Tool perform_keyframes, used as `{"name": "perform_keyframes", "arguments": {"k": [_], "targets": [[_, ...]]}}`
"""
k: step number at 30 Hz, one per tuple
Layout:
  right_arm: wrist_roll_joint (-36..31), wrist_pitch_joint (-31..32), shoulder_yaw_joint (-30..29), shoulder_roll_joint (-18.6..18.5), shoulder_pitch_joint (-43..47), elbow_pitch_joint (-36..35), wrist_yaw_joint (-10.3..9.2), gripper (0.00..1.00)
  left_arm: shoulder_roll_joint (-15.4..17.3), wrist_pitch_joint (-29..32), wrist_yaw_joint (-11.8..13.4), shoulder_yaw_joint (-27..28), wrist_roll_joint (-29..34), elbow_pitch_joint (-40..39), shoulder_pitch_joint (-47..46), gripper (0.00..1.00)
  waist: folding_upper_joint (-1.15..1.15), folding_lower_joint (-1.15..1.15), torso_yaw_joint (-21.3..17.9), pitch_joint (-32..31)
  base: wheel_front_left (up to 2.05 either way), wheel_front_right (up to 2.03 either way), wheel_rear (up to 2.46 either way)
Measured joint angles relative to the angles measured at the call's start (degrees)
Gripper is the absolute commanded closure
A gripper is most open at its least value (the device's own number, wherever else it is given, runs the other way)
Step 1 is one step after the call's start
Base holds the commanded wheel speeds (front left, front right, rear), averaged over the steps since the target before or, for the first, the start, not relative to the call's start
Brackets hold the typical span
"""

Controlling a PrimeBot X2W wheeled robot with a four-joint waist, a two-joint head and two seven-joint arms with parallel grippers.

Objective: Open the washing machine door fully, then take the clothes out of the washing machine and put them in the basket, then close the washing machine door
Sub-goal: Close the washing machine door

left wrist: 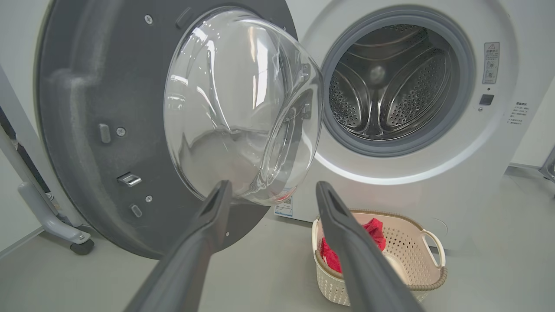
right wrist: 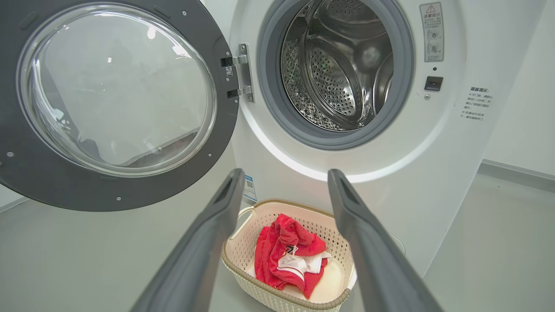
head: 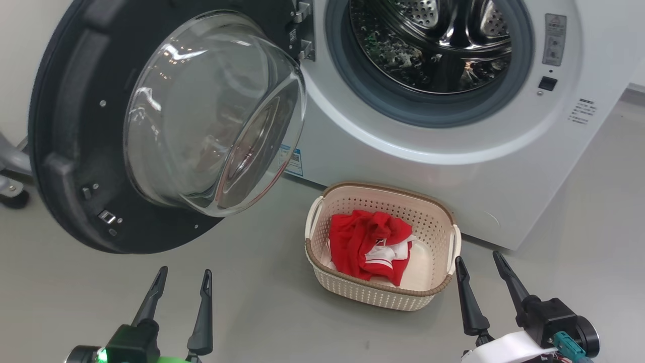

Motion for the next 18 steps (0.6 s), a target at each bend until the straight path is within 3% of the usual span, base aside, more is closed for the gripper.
{"name": "perform_keyframes", "arguments": {"k": [8, 18], "targets": [[-1.0, 0.0, 1.5, 0.0, -0.1, 0.7, 1.01, 0.0, -0.2, -0.8, 0.4, 2.3, -0.2, -0.1, 0.1, 0.0, 0.0, 0.0, 4.4, 0.5, 0.0, 0.0, 0.0], [-1.5, 0.0, 2.5, 0.0, -1.3, 2.6, 2.03, 0.0, -0.5, -2.0, 0.7, 3.5, -0.6, -0.2, 0.7, 0.0, 0.0, 0.0, 5.6, 1.6, 0.0, 0.0, 0.0]]}}
